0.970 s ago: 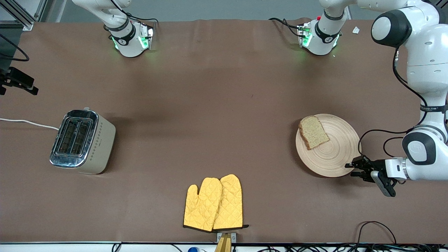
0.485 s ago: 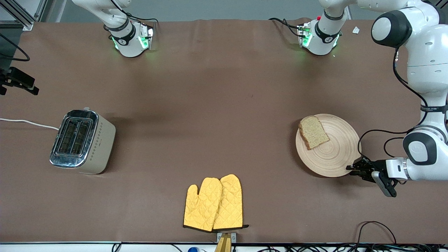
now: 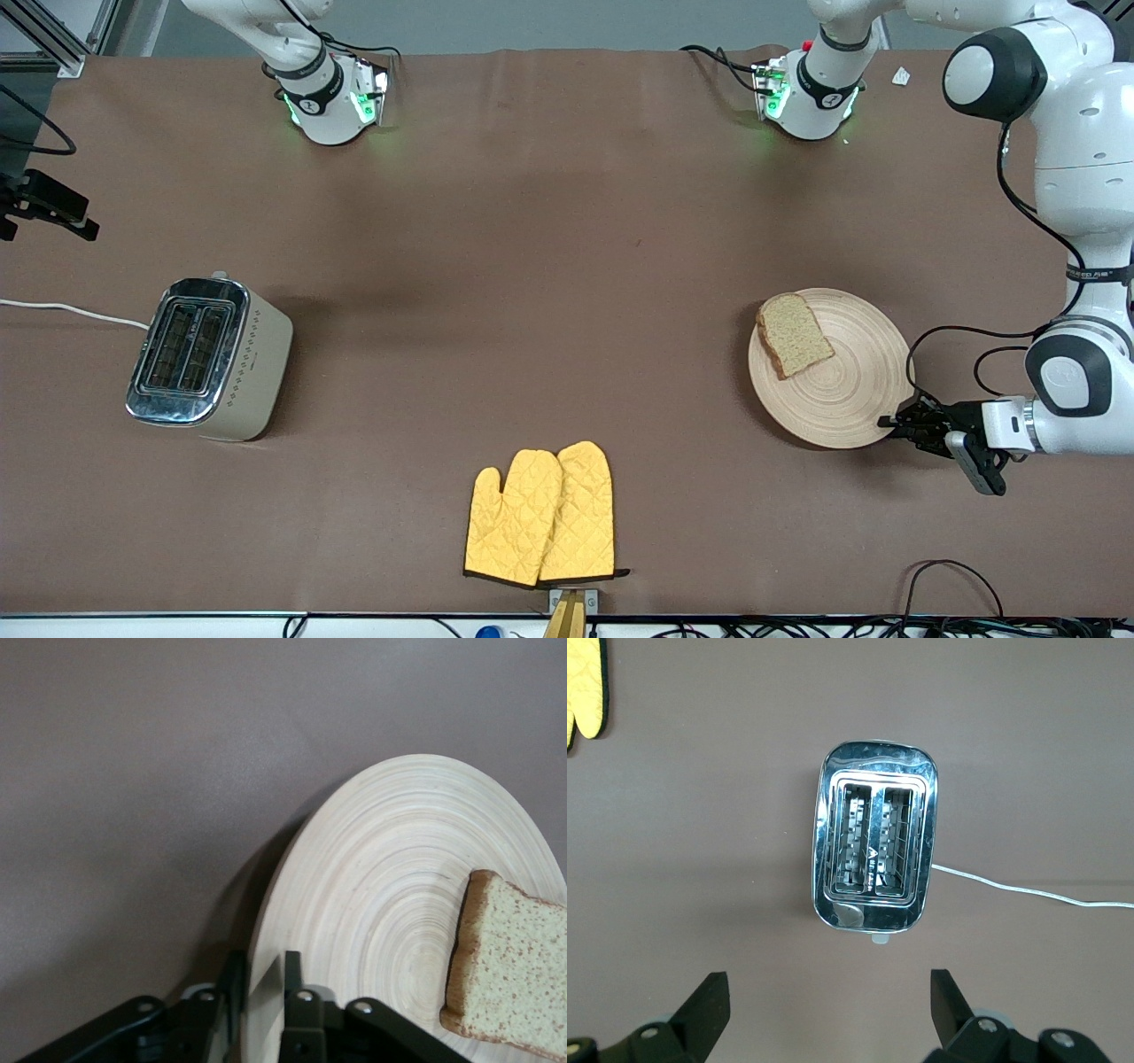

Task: Move plate and put bread in toaster
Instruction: 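Grasp the rim of the wooden plate with the left gripper, then drag the wooden plate with the left gripper toward the table's middle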

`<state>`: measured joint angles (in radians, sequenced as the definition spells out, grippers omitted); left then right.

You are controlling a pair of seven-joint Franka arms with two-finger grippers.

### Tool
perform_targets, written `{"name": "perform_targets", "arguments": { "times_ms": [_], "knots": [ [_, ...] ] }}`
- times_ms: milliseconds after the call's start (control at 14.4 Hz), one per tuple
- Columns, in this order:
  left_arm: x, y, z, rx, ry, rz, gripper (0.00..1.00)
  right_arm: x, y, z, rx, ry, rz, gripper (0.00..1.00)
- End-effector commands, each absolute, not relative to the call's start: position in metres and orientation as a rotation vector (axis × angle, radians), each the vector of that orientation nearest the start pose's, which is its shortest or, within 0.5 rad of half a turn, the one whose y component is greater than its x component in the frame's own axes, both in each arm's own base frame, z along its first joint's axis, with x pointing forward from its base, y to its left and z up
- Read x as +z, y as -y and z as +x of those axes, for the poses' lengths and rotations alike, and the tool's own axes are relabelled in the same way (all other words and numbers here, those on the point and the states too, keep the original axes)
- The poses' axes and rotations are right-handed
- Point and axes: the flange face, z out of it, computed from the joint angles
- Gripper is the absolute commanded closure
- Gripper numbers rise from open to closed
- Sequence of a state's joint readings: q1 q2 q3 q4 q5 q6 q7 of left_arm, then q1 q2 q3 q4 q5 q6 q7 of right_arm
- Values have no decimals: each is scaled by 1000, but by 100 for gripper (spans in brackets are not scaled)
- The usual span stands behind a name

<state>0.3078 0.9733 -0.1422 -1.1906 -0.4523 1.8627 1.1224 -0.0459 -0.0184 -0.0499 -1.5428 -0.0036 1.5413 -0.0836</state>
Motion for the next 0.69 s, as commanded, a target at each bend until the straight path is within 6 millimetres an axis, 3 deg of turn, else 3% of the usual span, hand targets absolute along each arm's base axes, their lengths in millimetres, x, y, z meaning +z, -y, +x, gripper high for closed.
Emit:
{"name": "perform_targets", "arguments": {
  "times_ms": [0,624],
  "knots": [
    [185,-117,721,93,827,2363,85,646,49,542,-28,-28,-3132,0],
    [164,-138,706,-5,646,2381,92,646,49,542,-28,-28,-3132,0]
  ]
}}
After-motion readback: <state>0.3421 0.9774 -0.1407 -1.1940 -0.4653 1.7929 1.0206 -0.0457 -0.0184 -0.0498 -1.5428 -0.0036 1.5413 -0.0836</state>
